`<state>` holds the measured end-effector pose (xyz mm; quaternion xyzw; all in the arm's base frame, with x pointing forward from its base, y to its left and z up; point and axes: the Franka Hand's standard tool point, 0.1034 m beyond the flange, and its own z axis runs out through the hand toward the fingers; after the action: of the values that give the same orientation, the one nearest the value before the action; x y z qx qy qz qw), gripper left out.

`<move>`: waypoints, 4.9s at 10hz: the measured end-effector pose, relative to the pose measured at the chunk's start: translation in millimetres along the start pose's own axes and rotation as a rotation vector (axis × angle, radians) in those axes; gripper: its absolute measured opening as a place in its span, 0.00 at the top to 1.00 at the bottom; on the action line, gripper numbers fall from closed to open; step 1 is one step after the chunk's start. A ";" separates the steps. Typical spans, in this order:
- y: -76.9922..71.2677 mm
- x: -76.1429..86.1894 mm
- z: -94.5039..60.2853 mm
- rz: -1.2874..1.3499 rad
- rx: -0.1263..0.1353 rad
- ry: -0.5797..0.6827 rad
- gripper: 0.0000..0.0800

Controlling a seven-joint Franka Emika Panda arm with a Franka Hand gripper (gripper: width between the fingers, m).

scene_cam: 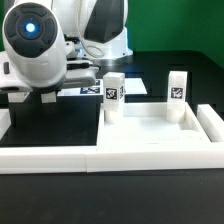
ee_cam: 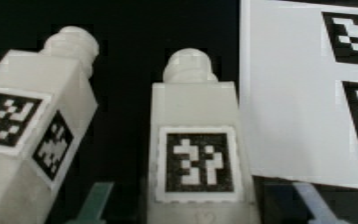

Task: Assemble square table

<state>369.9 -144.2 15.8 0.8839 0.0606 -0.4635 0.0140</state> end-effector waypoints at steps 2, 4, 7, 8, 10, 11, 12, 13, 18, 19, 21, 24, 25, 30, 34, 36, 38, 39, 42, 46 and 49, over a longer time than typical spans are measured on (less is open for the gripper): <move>4.9 -24.4 -45.0 -0.063 -0.002 0.033 0.64; 7.7 -45.9 -77.1 -0.096 -0.001 0.083 0.64; 8.0 -45.4 -77.5 -0.103 -0.005 0.101 0.64; 8.9 -38.2 -84.9 -0.105 -0.009 0.174 0.64; -3.8 -37.5 -132.1 -0.102 -0.006 0.313 0.64; -10.1 -40.5 -160.7 -0.100 -0.027 0.401 0.64; -11.7 -42.5 -188.8 -0.105 -0.062 0.498 0.64; -8.3 -39.3 -190.5 -0.108 -0.077 0.570 0.64; -36.7 -26.1 -214.2 -0.024 -0.097 0.869 0.64; -62.6 -19.9 -231.8 0.005 -0.092 0.912 0.64; -108.9 -8.8 -276.0 0.079 -0.050 1.019 0.64; -122.1 1.7 -304.7 0.100 -0.039 1.273 0.64; -120.7 2.9 -303.4 0.102 -0.055 1.382 0.64; -153.9 16.7 -291.3 0.100 -0.037 1.533 0.64; -197.2 47.6 -295.4 0.071 -0.010 1.529 0.64; -203.1 57.6 -284.6 0.069 -0.015 1.524 0.64; -202.6 57.0 -285.4 0.062 -0.021 1.524 0.64; -203.1 57.9 -284.1 0.061 -0.022 1.522 0.64; -208.6 73.7 -269.3 0.050 -0.030 1.517 0.64; -208.7 85.9 -260.5 0.048 -0.036 1.498 0.64; -213.5 95.2 -263.8 0.039 -0.041 1.508 0.64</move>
Offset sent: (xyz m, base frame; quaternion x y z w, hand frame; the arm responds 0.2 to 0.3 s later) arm 0.0269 -0.0119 0.0837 -0.0097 -0.0078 -0.0238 0.9996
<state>613.5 98.0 94.7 0.9620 0.0465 0.2689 -0.0068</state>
